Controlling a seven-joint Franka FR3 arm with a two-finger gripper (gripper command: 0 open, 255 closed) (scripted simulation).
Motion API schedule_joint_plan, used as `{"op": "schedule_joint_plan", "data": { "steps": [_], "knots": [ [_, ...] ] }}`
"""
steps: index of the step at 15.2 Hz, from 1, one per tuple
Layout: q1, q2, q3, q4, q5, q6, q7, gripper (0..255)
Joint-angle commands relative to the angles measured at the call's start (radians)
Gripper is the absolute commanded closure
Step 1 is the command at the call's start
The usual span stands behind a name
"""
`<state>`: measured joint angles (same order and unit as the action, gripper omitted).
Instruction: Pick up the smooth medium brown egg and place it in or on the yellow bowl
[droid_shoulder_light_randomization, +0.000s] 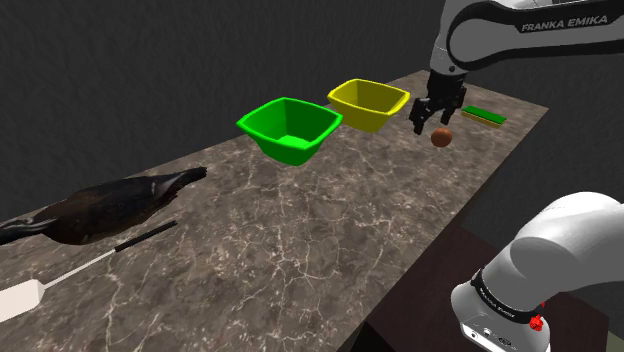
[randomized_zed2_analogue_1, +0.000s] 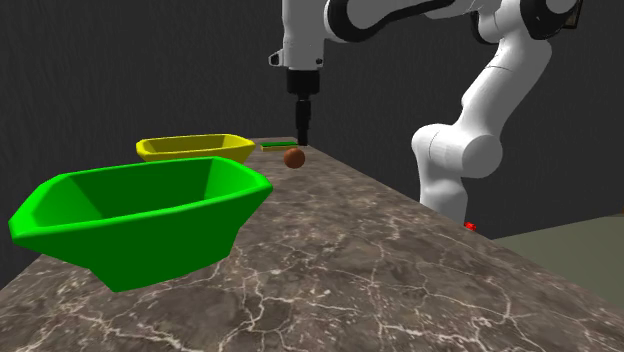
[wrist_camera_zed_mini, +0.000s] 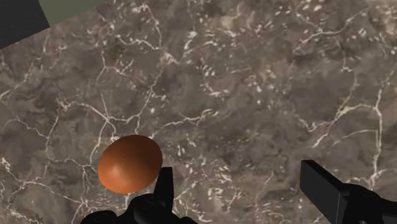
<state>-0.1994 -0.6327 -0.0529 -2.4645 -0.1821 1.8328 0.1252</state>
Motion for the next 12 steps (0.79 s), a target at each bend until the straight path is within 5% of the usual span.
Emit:
{"op": "schedule_joint_plan", "data": {
  "steps": [1, 7, 12],
  "knots": [
    [-0.035, 0.02, -0.018, -0.011, -0.026, 0.04, 0.027, 0],
    [-0.14, 0.103, -0.081, -0.011, -0.101, 0.15, 0.099, 0],
    [-0.152, 0.126, -0.096, -0.05, -0.116, 0.214, 0.106, 0]
  ]
}}
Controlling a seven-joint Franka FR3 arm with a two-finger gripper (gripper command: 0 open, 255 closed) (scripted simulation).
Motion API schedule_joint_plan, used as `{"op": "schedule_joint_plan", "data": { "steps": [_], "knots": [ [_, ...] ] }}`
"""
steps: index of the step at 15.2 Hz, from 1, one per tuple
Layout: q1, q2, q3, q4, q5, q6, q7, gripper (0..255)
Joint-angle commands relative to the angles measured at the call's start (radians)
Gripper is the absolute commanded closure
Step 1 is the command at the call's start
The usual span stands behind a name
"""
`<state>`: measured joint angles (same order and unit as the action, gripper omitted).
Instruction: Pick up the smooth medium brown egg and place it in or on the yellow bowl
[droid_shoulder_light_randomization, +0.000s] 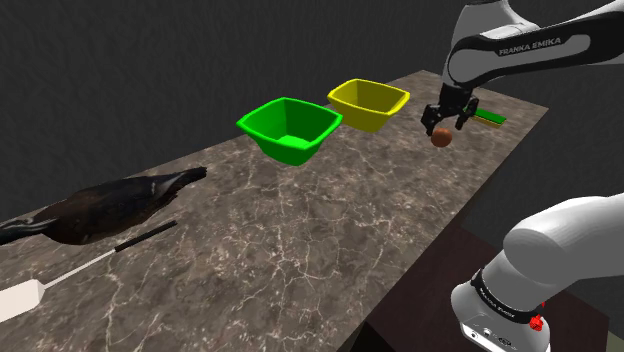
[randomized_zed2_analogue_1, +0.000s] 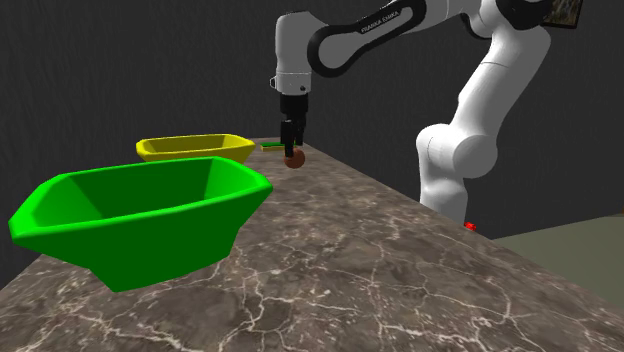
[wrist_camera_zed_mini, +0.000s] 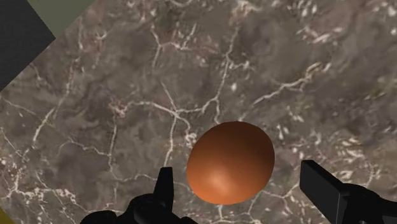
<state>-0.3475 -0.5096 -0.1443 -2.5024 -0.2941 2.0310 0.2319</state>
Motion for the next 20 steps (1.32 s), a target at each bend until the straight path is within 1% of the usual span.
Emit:
{"op": "schedule_joint_plan", "data": {
  "steps": [1, 3, 11, 12, 20],
  "knots": [
    [-0.005, 0.008, -0.007, -0.021, -0.007, 0.031, 0.0, 0],
    [-0.009, 0.023, -0.014, -0.044, -0.015, 0.069, 0.003, 0],
    [-0.009, 0.023, -0.014, -0.044, -0.015, 0.069, 0.003, 0],
    [-0.009, 0.023, -0.014, -0.044, -0.015, 0.069, 0.003, 255],
    [-0.009, 0.023, -0.014, -0.044, -0.015, 0.069, 0.003, 255]
  ]
}}
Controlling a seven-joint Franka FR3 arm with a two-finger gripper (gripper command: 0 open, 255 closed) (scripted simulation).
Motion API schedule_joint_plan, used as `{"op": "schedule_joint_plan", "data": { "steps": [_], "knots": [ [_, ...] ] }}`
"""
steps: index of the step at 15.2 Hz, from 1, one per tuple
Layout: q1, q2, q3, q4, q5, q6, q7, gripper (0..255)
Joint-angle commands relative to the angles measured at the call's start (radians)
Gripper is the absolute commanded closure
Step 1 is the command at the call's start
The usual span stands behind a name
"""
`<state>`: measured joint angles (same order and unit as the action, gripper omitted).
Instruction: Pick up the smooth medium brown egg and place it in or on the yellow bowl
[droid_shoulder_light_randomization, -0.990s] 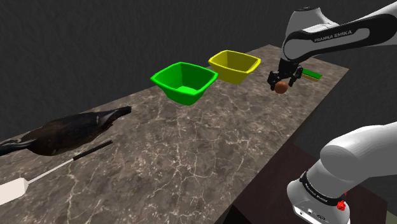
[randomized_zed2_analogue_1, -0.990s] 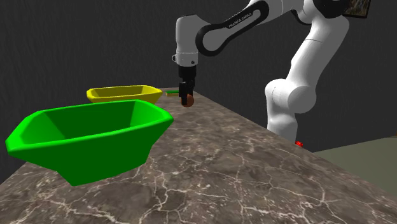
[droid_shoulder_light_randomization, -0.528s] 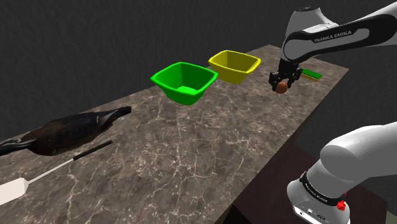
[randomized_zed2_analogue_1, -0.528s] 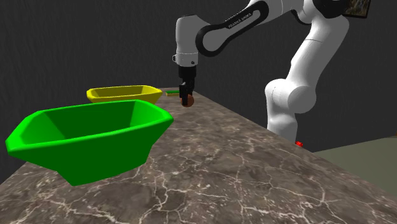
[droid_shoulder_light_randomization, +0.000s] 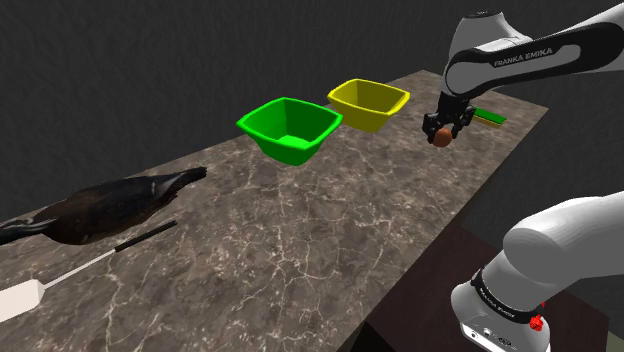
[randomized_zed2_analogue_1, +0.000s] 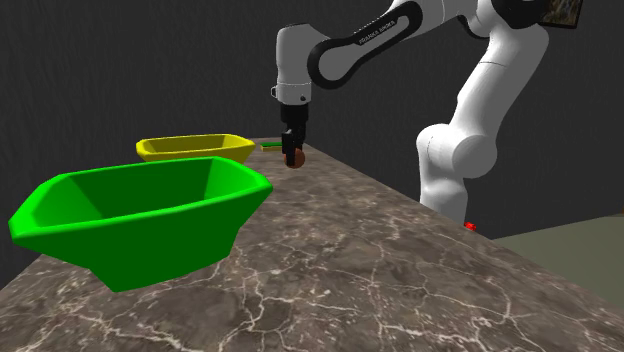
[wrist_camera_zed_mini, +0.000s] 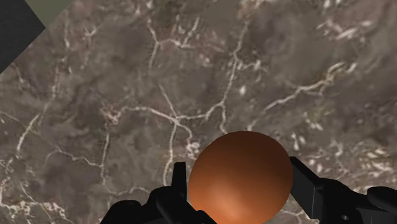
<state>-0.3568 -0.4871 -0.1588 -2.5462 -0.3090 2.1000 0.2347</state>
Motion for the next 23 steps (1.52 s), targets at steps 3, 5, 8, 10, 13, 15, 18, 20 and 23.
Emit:
{"op": "schedule_joint_plan", "data": {
  "steps": [3, 5, 8, 10, 13, 15, 18, 20, 23],
  "knots": [
    [0.002, -0.01, 0.002, 0.019, 0.005, -0.029, -0.006, 255],
    [0.003, -0.019, 0.005, 0.04, 0.009, -0.058, -0.011, 255],
    [0.005, -0.03, 0.008, 0.071, 0.015, -0.1, -0.02, 255],
    [0.006, -0.036, 0.011, 0.094, 0.019, -0.128, -0.025, 255],
    [0.008, -0.043, 0.014, 0.128, 0.025, -0.17, -0.033, 255],
    [0.009, -0.047, 0.017, 0.152, 0.028, -0.197, -0.038, 255],
    [0.011, -0.05, 0.02, 0.19, 0.033, -0.237, -0.046, 255],
    [0.011, -0.051, 0.022, 0.215, 0.036, -0.263, -0.051, 255],
    [0.013, -0.051, 0.025, 0.255, 0.04, -0.302, -0.058, 255]
  ]
}}
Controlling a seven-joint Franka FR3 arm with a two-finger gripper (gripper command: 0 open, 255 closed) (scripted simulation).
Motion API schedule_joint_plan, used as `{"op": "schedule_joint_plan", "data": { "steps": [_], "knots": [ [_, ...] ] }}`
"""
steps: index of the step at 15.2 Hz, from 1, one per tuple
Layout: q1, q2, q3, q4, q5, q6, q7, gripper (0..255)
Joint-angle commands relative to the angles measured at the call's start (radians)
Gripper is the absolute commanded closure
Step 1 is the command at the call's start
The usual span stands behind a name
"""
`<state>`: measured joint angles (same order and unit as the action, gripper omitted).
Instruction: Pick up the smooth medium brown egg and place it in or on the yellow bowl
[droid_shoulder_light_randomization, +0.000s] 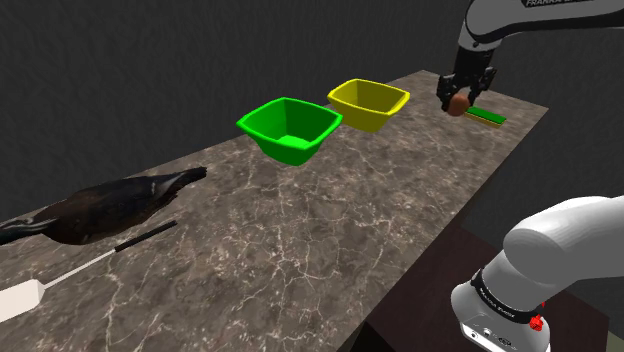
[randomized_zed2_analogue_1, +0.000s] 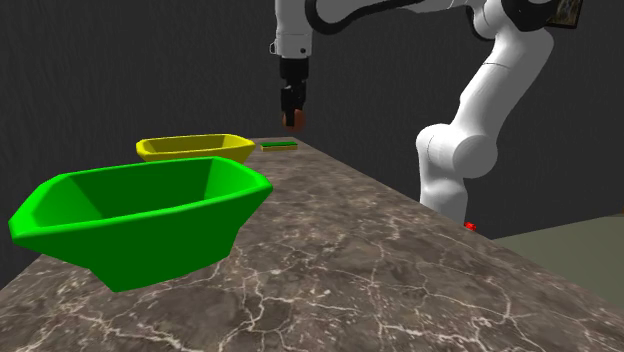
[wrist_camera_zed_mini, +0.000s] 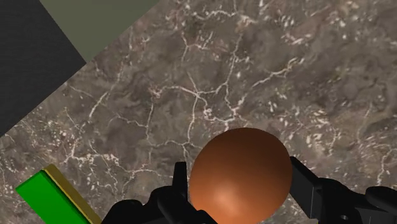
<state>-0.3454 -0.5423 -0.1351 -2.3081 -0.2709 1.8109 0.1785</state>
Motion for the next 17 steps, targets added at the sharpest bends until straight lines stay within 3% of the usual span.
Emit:
{"op": "schedule_joint_plan", "data": {
  "steps": [1, 11, 17],
  "knots": [
    [0.001, 0.005, 0.003, 0.031, 0.004, -0.026, -0.004, 255],
    [0.004, 0.021, 0.012, 0.177, 0.015, -0.154, -0.029, 255],
    [0.039, 0.216, 0.066, 0.347, 0.051, -0.147, 0.048, 255]
  ]
}}
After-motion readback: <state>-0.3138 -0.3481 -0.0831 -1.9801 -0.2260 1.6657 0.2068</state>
